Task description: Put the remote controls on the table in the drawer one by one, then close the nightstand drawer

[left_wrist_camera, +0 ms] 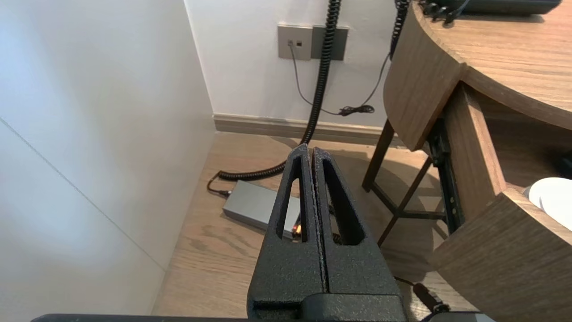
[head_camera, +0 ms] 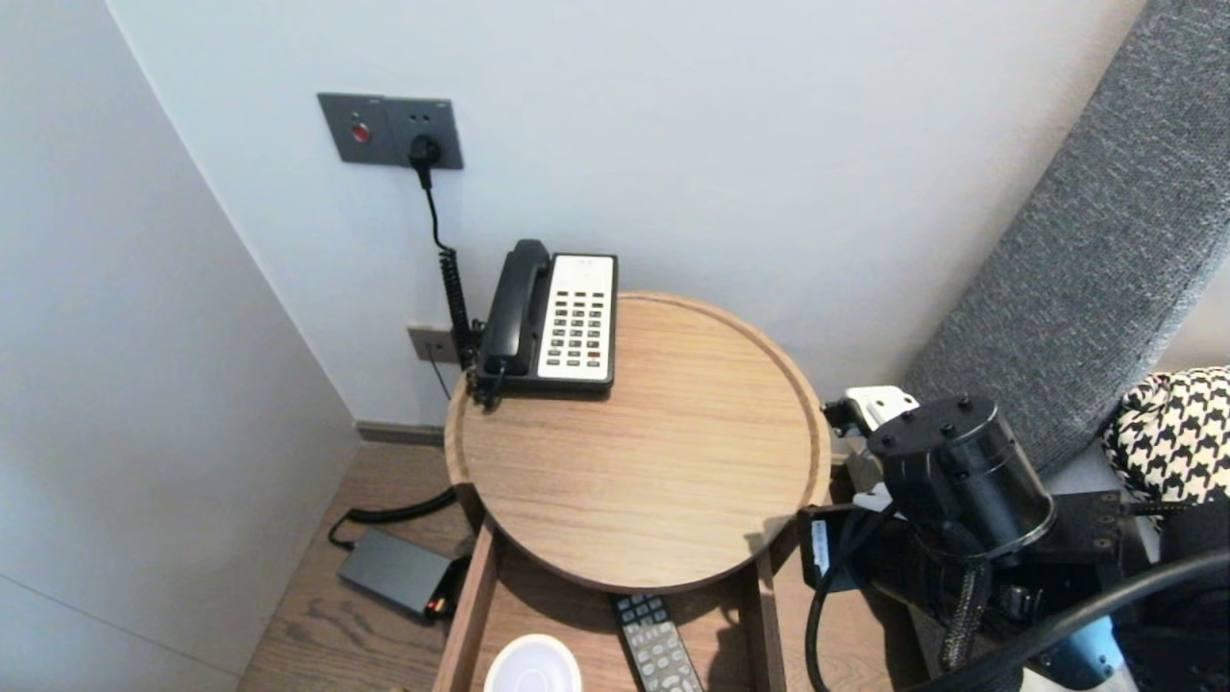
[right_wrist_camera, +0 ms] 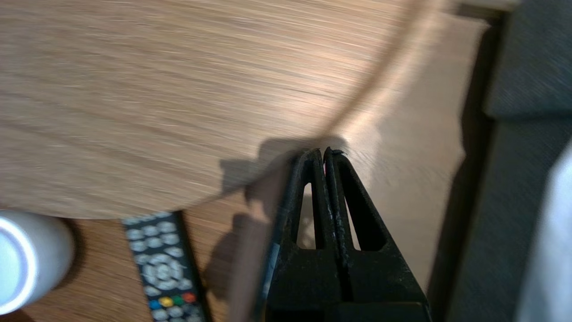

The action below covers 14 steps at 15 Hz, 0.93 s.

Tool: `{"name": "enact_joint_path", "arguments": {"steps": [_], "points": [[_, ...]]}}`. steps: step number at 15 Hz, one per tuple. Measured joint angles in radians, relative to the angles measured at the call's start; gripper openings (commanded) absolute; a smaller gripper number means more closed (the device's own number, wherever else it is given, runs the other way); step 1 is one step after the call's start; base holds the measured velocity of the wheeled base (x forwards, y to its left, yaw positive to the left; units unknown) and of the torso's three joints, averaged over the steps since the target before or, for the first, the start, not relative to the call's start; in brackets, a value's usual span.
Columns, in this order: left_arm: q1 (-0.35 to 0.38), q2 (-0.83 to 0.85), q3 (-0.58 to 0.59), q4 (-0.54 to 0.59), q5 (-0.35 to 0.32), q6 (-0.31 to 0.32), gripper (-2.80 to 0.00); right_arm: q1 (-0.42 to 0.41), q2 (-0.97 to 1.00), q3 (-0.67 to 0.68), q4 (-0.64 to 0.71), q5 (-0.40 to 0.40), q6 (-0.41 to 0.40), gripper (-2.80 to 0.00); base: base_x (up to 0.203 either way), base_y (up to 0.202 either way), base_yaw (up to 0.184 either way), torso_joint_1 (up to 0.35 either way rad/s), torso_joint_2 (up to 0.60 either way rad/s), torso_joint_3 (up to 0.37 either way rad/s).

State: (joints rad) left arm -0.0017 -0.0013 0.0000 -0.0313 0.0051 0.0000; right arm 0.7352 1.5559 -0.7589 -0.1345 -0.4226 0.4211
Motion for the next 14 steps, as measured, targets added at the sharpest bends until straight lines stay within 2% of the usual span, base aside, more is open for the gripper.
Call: {"name": "enact_joint_path", "arguments": {"steps": [4,7,11,14], "points": [[0.000,0.000,0.000,0.000,0.001,0.000,-2.80,-0.085,-0.084,-0.015,0.181,0.003,0.010,-2.80,0.000,0.000,0.000,0.000,0.00,0.000],[0.000,0.000,0.000,0.000,0.000,0.000,-2.80,-0.142,-0.113,0.008,0.220,0.002,0.010,-2.80,0.000,0.000,0.000,0.000,0.00,0.000],[0.000,0.000,0.000,0.000,0.000,0.000,-2.80,-0.161,-0.149,0.124,0.248,0.032,0.012,-2.80,0.000,0.000,0.000,0.000,0.00,0.000],[0.000,0.000,0.000,0.000,0.000,0.000,-2.80,-0.137,-0.179,0.201,0.252,0.049,0.044,-2.80,0.000,0.000,0.000,0.000,0.00,0.000]]}}
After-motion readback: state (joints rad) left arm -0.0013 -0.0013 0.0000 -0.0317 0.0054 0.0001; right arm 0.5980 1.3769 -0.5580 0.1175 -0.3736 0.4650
